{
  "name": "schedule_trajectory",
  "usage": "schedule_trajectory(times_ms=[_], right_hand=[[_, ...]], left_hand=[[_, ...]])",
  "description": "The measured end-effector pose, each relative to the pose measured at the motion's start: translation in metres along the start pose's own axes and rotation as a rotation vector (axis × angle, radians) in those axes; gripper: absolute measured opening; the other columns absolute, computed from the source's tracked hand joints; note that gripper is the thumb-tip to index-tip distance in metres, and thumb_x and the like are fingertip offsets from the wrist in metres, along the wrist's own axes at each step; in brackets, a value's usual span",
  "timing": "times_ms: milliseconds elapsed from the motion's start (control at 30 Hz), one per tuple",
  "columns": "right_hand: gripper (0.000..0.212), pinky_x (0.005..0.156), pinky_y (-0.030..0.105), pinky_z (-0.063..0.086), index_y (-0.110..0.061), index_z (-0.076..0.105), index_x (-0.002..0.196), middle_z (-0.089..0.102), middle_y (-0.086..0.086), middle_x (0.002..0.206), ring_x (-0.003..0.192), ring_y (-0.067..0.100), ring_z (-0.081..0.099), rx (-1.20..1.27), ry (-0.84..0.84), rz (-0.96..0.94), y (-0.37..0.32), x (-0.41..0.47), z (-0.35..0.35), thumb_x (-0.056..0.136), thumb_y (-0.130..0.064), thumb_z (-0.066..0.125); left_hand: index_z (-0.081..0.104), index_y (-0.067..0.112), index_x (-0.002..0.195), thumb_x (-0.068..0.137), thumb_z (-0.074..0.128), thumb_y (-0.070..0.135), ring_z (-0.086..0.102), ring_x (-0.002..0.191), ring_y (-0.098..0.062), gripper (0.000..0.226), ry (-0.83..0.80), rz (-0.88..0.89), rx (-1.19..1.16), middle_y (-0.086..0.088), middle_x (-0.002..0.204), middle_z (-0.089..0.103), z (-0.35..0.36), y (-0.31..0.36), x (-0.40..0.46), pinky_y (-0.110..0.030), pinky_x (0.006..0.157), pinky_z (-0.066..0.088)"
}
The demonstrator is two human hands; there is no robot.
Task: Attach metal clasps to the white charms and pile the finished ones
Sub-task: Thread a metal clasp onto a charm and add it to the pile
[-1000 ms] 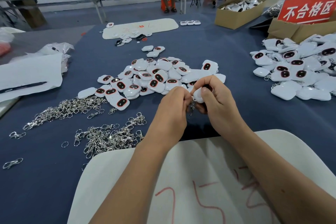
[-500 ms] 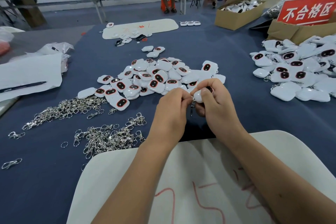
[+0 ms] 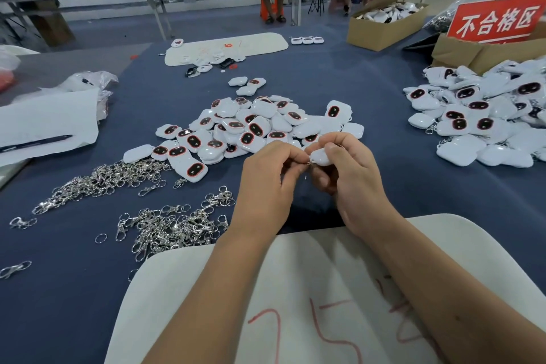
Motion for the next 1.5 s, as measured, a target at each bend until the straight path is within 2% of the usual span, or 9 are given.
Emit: schedule_trajectory(times_ms=[200, 367, 467, 567, 633, 700, 1000, 1267, 1500], right_hand=[[0.015, 0.048, 0.026, 0.035, 0.001, 0.052, 0.102, 0.050, 0.038, 0.085, 0.053, 0.018, 0.039, -0.230, -0.007, -0.085, 0.000, -0.003, 0.001, 0.104, 0.002, 0.038], [0.007, 0.054, 0.022, 0.039, 0.004, 0.051, 0.108, 0.048, 0.004, 0.067, 0.055, 0.013, 0.043, -0.211, -0.053, -0.115, 0.003, -0.004, 0.000, 0.106, -0.001, 0.047], [0.021, 0.063, 0.031, 0.039, 0.001, 0.051, 0.116, 0.051, 0.008, 0.070, 0.069, 0.026, 0.044, -0.151, -0.157, -0.070, 0.004, -0.005, -0.005, 0.096, -0.001, 0.048], [0.022, 0.064, 0.025, 0.050, 0.004, 0.051, 0.123, 0.062, 0.019, 0.082, 0.069, 0.021, 0.058, -0.179, -0.231, -0.085, 0.001, -0.006, -0.003, 0.101, 0.008, 0.050], [0.018, 0.062, 0.026, 0.054, 0.006, 0.055, 0.122, 0.064, 0.025, 0.091, 0.068, 0.020, 0.066, -0.181, -0.212, -0.114, 0.002, -0.003, -0.002, 0.105, 0.005, 0.052], [0.015, 0.061, 0.027, 0.056, 0.007, 0.060, 0.118, 0.066, 0.027, 0.088, 0.070, 0.023, 0.068, -0.165, -0.178, -0.134, 0.004, 0.000, -0.003, 0.105, 0.001, 0.055], [0.008, 0.049, 0.027, 0.050, -0.003, 0.068, 0.104, 0.067, 0.011, 0.081, 0.057, 0.023, 0.065, -0.211, -0.142, -0.190, 0.009, 0.004, -0.009, 0.104, -0.008, 0.062], [0.008, 0.046, 0.026, 0.048, -0.007, 0.065, 0.111, 0.064, 0.003, 0.067, 0.052, 0.024, 0.063, -0.198, -0.193, -0.155, 0.013, 0.006, -0.011, 0.103, -0.008, 0.062], [0.003, 0.050, 0.025, 0.049, -0.005, 0.064, 0.102, 0.065, 0.003, 0.073, 0.057, 0.019, 0.062, -0.212, -0.159, -0.198, 0.013, 0.006, -0.011, 0.101, -0.006, 0.066]], left_hand=[[0.077, 0.013, 0.089, 0.088, 0.070, 0.001, 0.065, 0.083, -0.009, 0.014, 0.001, 0.051, 0.108, 0.007, 0.086, 0.073, -0.003, -0.001, 0.001, -0.031, 0.080, 0.052], [0.073, 0.014, 0.085, 0.090, 0.066, 0.003, 0.063, 0.080, -0.017, 0.014, 0.004, 0.016, 0.169, 0.005, 0.083, 0.072, 0.001, 0.000, 0.001, -0.041, 0.077, 0.051], [0.073, 0.013, 0.086, 0.089, 0.066, 0.001, 0.065, 0.081, -0.018, 0.014, 0.027, -0.061, 0.151, 0.005, 0.082, 0.072, 0.001, -0.003, 0.002, -0.041, 0.077, 0.053], [0.073, 0.014, 0.086, 0.088, 0.068, -0.002, 0.066, 0.076, -0.009, 0.016, 0.082, -0.149, 0.074, 0.010, 0.078, 0.070, -0.005, -0.006, 0.003, -0.029, 0.077, 0.054], [0.069, 0.015, 0.085, 0.087, 0.071, 0.000, 0.066, 0.073, -0.007, 0.016, 0.169, -0.174, -0.024, 0.010, 0.076, 0.069, -0.009, -0.007, 0.004, -0.020, 0.073, 0.052], [0.068, 0.016, 0.082, 0.085, 0.075, 0.002, 0.067, 0.072, -0.009, 0.016, 0.216, -0.165, -0.087, 0.009, 0.074, 0.069, -0.011, -0.008, 0.005, -0.024, 0.072, 0.056], [0.073, 0.017, 0.083, 0.087, 0.073, 0.000, 0.069, 0.074, -0.022, 0.018, 0.129, -0.189, -0.191, 0.005, 0.075, 0.071, -0.011, -0.011, 0.005, -0.039, 0.077, 0.059], [0.073, 0.012, 0.081, 0.086, 0.070, -0.009, 0.061, 0.069, -0.015, 0.022, -0.106, -0.220, -0.294, 0.001, 0.070, 0.068, -0.021, -0.016, 0.007, -0.028, 0.070, 0.055], [0.074, 0.011, 0.089, 0.090, 0.073, -0.001, 0.066, 0.069, -0.010, 0.012, 0.009, -0.364, -0.379, 0.003, 0.074, 0.071, -0.011, -0.009, 0.004, -0.023, 0.072, 0.054]])
Point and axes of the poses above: each hand's wrist, its own x-axis towards the middle knuckle, its own z-axis out of the palm, y = z × x, the point moved 1 cm from there along x, towards the middle knuckle
